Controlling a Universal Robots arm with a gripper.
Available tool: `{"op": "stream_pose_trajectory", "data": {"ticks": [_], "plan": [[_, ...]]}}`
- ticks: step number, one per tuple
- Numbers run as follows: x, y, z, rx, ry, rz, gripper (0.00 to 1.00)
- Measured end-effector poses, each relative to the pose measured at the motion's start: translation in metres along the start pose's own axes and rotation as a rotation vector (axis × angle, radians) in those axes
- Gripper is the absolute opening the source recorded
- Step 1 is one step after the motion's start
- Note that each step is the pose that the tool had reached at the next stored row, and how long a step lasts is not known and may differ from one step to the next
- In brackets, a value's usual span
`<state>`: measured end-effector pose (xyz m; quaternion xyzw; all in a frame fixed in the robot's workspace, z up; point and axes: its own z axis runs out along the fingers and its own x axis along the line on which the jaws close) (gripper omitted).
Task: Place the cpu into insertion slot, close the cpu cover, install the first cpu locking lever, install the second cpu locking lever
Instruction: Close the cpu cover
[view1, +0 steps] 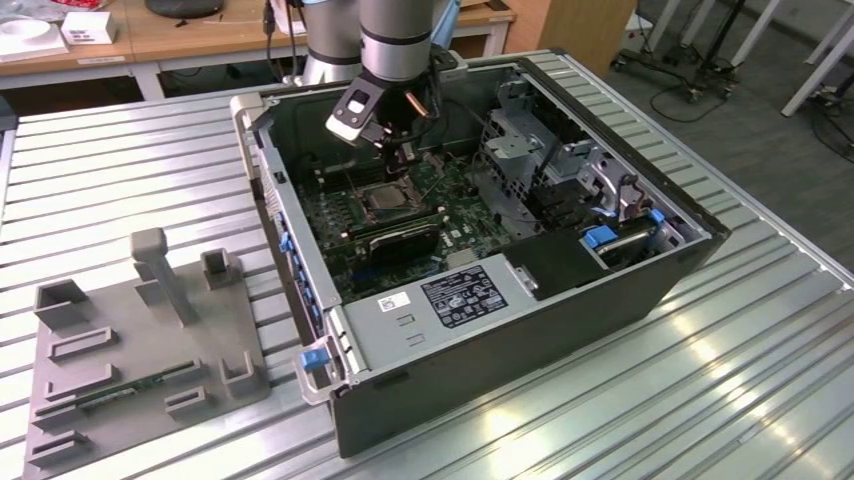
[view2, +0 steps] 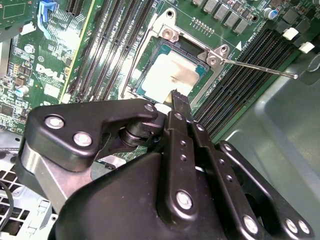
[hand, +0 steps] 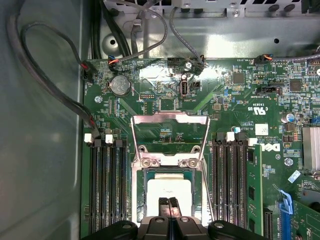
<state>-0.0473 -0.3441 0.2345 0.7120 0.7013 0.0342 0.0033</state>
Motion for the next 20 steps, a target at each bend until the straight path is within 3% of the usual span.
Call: {"op": "stream_pose_trajectory", "data": {"ticks": [7,20], "plan": [[0.0002,0.0002,-0.0039,0.0,-0.0001,0.0,0.11],[0.0012,0.0014,-0.0274,0.0,0.0001,0.0,0.11]]}}
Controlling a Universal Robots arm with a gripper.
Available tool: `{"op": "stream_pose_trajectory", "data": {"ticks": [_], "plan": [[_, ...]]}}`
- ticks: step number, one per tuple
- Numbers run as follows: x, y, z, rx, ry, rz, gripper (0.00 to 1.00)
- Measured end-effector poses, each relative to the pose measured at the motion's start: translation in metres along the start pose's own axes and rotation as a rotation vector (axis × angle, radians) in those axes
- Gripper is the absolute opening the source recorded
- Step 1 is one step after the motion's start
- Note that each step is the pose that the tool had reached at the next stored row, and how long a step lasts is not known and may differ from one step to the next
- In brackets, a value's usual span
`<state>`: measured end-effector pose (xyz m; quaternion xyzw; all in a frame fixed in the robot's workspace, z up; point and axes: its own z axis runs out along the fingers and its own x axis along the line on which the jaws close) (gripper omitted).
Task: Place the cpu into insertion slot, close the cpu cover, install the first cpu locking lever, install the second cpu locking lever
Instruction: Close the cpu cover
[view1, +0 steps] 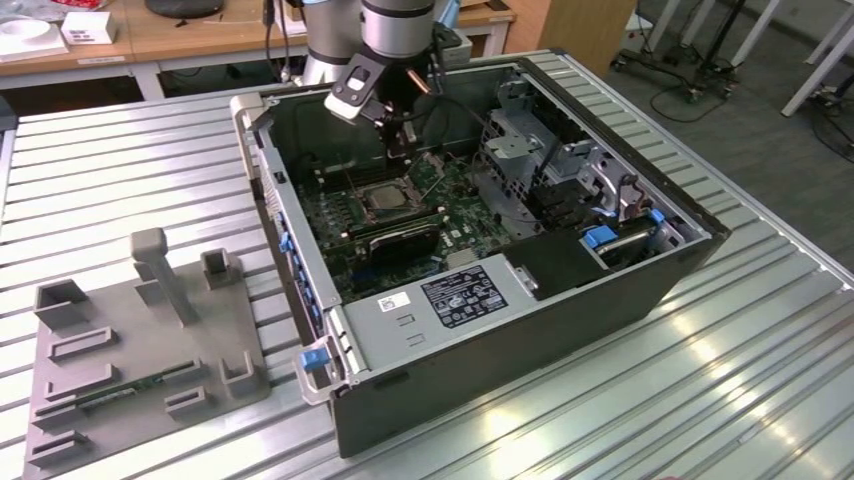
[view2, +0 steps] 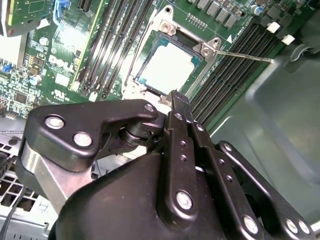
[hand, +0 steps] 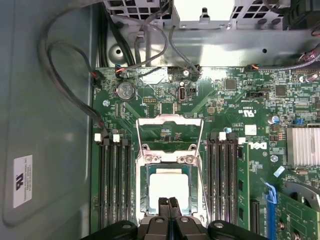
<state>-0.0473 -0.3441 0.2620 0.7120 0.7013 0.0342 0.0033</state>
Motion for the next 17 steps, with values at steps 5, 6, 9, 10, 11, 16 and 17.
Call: {"op": "stream_pose_trajectory", "data": {"ticks": [5,6,9,10,11,16,17], "plan": [[0.0001,0.0001,-0.0009,-0.0001,0.0001,0.0,0.11],[0.0,0.0006,-0.001,0.0001,-0.0001,0.0,0.11],[0.0001,0.0036,-0.0009,0.0001,-0.0002,0.0,0.11],[0.0001,0.005,-0.0008,0.0001,-0.0002,0.0,0.11],[0.0001,0.0065,-0.0007,0.0001,-0.0001,0.0,0.11],[0.0003,0.0176,0.0,0.0,0.0,0.0,0.11],[0.0003,0.0206,0.0002,0.0,-0.0001,0.0,0.11]]}}
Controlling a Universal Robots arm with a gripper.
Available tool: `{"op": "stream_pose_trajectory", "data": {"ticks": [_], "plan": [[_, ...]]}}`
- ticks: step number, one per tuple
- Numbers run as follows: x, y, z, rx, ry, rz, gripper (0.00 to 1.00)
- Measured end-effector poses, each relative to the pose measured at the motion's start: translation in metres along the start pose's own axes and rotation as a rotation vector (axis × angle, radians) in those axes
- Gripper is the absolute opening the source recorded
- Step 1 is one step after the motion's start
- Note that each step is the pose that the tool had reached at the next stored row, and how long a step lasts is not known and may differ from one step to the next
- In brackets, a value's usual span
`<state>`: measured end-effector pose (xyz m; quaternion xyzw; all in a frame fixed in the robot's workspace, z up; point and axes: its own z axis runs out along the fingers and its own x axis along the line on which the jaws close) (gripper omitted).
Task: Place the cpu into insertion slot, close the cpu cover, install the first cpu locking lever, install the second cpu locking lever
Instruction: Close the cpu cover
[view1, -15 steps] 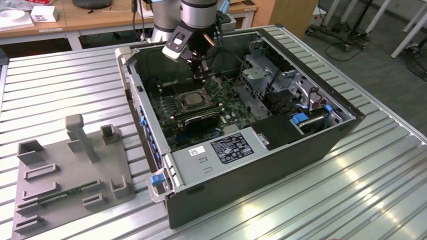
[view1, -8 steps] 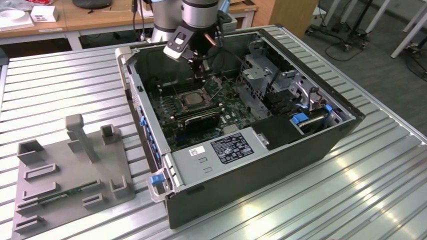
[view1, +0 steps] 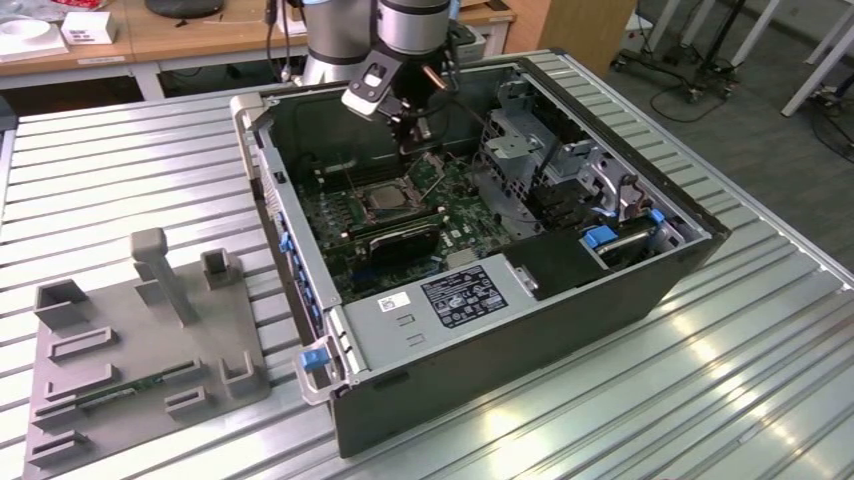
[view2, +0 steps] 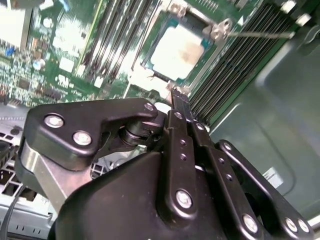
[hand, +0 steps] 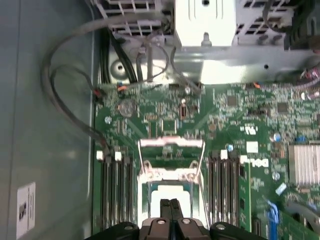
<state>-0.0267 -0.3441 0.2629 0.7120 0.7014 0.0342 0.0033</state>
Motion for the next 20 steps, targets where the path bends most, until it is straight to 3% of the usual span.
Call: {"op": "stream_pose_trajectory", "data": {"ticks": [12,20], "plan": [[0.0005,0.0407,0.0026,0.0001,-0.0002,0.0,0.11],[0.0008,0.0613,0.0041,0.0,0.0,0.0,0.11]]}}
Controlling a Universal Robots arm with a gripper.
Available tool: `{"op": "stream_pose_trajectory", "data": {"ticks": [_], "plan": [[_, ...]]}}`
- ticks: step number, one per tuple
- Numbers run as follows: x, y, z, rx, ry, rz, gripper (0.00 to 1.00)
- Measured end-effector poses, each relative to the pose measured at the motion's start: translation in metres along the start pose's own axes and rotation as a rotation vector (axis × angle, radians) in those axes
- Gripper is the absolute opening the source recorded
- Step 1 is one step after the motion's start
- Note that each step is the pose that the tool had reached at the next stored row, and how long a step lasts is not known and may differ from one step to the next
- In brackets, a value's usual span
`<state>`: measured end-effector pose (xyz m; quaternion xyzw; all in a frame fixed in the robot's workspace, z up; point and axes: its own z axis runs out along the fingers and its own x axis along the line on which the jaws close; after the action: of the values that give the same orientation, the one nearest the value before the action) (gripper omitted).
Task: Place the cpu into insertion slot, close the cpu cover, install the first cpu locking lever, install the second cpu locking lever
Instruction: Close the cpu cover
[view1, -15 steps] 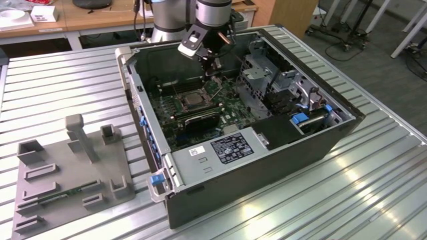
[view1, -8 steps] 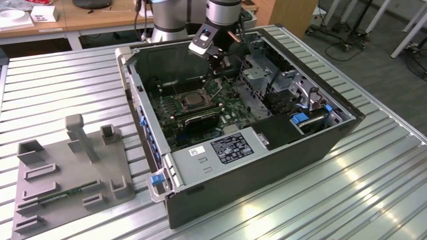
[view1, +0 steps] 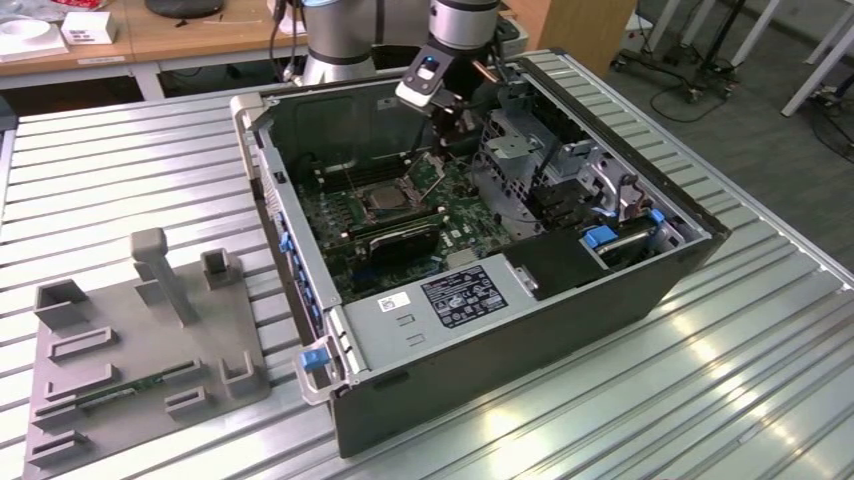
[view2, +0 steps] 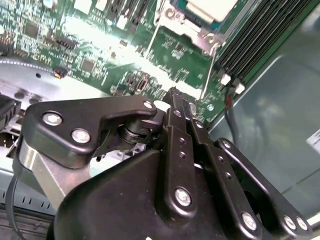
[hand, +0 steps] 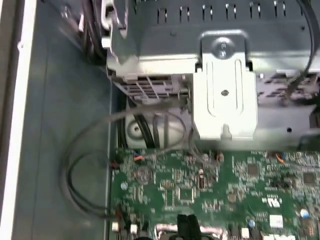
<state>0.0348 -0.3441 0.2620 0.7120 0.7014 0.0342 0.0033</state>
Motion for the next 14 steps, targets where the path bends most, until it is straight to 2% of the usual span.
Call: {"op": "stream_pose_trajectory", "data": {"ticks": [6,8,14], "plan": [[0.0002,0.0099,0.0009,0.0001,0.0,0.0,0.11],[0.0001,0.0102,0.0019,0.0,0.0,0.0,0.11],[-0.0004,0.0097,0.0122,-0.0001,0.0,0.0,0.11]]}}
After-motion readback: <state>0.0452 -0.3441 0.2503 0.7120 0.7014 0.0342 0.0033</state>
